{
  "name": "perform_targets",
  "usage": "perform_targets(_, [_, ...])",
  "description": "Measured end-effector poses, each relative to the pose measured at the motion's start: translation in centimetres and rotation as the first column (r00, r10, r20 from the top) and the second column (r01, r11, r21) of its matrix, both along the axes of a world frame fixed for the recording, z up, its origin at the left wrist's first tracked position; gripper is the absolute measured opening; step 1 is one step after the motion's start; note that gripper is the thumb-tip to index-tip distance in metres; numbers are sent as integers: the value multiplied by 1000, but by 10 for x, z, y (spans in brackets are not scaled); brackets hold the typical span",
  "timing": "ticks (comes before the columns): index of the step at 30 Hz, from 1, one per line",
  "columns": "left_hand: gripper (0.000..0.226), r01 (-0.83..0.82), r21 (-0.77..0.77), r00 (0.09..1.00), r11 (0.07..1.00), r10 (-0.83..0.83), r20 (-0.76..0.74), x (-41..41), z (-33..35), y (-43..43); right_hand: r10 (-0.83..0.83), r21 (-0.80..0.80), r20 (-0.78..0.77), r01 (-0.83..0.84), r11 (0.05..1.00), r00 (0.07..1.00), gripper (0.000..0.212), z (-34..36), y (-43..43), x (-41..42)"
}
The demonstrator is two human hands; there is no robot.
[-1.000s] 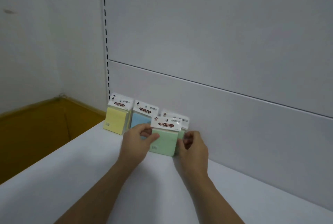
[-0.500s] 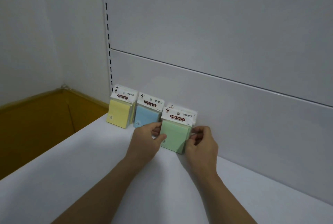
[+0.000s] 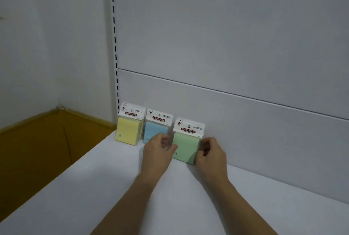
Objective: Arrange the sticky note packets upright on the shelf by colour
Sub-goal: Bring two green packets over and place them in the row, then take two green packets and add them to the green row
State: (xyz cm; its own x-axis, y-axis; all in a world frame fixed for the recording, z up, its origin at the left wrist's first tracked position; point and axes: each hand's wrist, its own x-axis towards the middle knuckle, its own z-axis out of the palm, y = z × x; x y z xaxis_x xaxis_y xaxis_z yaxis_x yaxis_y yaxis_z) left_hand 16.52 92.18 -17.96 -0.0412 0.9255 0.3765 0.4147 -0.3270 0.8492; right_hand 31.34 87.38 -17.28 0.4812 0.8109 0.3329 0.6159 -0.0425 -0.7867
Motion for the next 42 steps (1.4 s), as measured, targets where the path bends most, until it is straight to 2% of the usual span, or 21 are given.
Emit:
perform_targets(2, [26, -38, 15, 999, 999, 38, -6, -2, 4, -5, -3, -78, 23, 5, 997, 1000, 22, 7, -6, 1])
perform_targets(4, [24, -25, 67, 998, 997, 28, -58, -5, 13, -13, 6, -160, 123, 14, 987, 992, 30, 21, -17, 2])
perform_targets(7, [30, 87, 185, 970, 979, -41, -240, -9, 33, -19, -5, -209, 322, 76, 975, 947, 45, 49, -34, 5])
perform_targets(10, [51, 248, 253, 878, 935, -107, -466, -14, 65, -20, -19, -192, 487, 128, 973, 873, 61, 82, -54, 4])
perform_targets(13, [73, 366, 260, 750, 893, -118, -651, -14, 103, -25, -79, -172, 630, 238, 956, 772, 75, 110, -77, 9])
perform_targets(15, [72, 444, 249, 684, 861, -145, -715, -9, 122, -28, -104, -177, 671, 295, 939, 734, 81, 125, -92, 16])
perform_targets(21, [72, 650, 237, 587, 722, -278, -761, 34, 153, -50, -257, -163, 713, 511, 844, 652, 86, 157, -157, 42])
perform_targets(27, [73, 781, 221, 519, 584, -410, -750, 82, 145, -90, -340, -204, 745, 681, 703, 574, 86, 155, -219, 55])
perform_targets(33, [74, 864, 158, 416, 478, -501, -759, 113, 142, -151, -421, -242, 720, 768, 593, 552, 87, 148, -286, 73])
perform_targets(42, [74, 924, 165, 326, 344, -488, -810, 173, 155, -282, -552, -223, 668, 842, 491, 499, 86, 146, -425, 103])
